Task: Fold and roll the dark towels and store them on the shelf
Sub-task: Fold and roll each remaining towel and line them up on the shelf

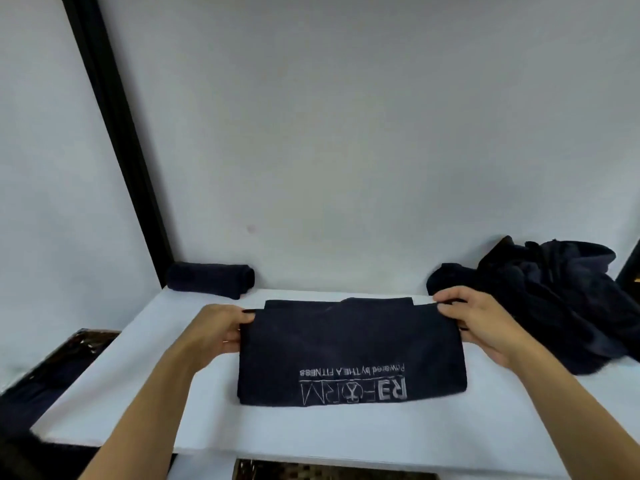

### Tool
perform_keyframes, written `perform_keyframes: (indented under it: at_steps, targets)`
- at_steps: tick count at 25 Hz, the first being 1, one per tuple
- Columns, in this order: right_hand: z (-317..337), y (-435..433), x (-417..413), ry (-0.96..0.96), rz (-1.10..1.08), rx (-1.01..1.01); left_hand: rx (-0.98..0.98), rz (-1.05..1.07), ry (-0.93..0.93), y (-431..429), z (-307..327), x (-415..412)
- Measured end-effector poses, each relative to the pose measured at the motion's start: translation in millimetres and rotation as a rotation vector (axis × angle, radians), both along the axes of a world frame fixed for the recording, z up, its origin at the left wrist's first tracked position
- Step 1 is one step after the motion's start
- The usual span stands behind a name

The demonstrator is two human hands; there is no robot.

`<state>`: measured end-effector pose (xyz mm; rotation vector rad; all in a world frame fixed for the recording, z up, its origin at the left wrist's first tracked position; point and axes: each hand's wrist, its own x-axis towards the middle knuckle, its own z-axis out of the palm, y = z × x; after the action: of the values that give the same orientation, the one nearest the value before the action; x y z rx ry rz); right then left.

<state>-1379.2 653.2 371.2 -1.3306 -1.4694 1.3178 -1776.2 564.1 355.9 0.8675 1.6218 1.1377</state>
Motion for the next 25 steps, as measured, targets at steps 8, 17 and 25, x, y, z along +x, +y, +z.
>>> perform_keyframes:
  at_steps: [8,17,25]
  targets:
    - [-43.3,74.9,-29.0,-0.07,-0.135,0.073,0.075,0.215,0.023,62.2,-40.5,11.9]
    - [-70.0,97.2,-32.0,-0.221,-0.146,0.087,-0.033,0.245,0.266,96.1,-63.7,-4.0]
    - [-61.0,94.6,-42.6,-0.317,-0.198,0.181,-0.034,0.193,0.473,93.3,-53.9,13.0]
